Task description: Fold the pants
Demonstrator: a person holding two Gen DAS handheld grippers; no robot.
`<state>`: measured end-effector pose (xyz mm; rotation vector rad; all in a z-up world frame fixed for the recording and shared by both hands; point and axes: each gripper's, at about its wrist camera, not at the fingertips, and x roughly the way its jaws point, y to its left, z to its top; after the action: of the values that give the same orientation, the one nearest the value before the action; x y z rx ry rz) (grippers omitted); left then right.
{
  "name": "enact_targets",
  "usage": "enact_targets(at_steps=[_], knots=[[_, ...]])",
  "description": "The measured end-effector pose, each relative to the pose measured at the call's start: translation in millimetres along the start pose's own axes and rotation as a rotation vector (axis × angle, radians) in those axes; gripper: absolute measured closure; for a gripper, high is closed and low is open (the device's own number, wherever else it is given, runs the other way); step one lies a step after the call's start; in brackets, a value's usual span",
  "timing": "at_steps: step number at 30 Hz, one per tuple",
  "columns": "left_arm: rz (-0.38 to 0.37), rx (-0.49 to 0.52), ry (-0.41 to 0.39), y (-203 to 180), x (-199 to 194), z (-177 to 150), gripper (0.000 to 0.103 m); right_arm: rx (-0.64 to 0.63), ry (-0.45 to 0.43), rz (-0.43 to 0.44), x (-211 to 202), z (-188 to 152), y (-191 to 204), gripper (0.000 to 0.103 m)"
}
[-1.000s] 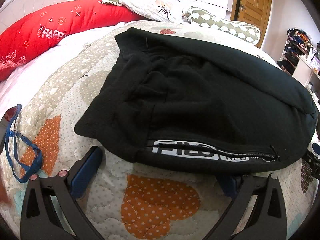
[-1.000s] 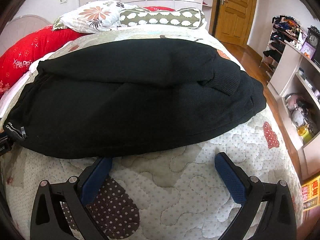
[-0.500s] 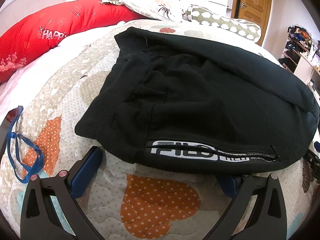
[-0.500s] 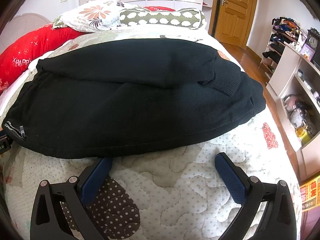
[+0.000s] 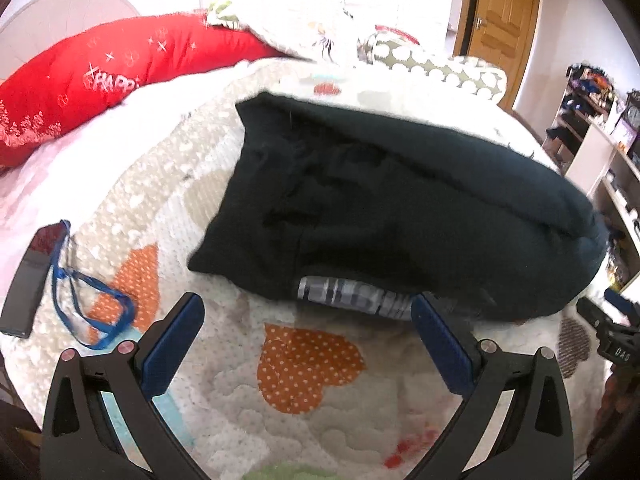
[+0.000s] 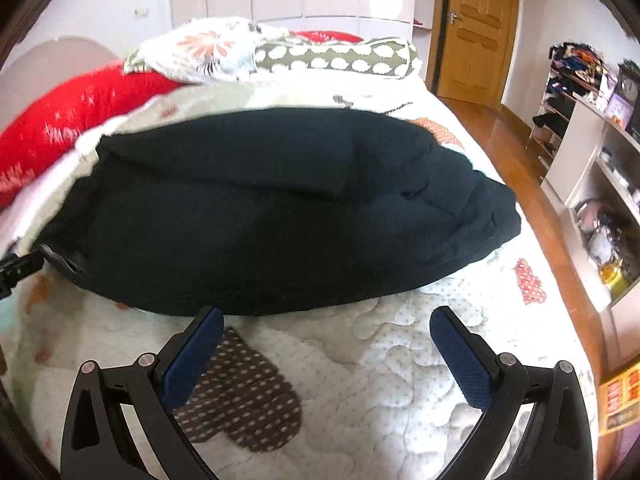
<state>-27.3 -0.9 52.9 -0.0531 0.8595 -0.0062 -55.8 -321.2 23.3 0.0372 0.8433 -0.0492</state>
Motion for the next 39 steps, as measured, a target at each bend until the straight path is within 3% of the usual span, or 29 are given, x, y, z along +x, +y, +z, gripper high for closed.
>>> enact_targets(at_steps=[6, 17, 39], knots=[[0.007, 0.032, -0.029, -6, -15, 4, 0.0, 0.018, -0.014, 0.065, -17, 1, -1, 0.0], [-0.016, 0.049, -0.047, -21, -20, 8, 0.0, 0.025, -0.039, 0.049, -27, 7, -9, 0.0], [-0.015, 0.052, -0.047, -29, -16, 12, 0.0, 0.046, -0.003, 0.037, -20, 7, -20, 0.0]])
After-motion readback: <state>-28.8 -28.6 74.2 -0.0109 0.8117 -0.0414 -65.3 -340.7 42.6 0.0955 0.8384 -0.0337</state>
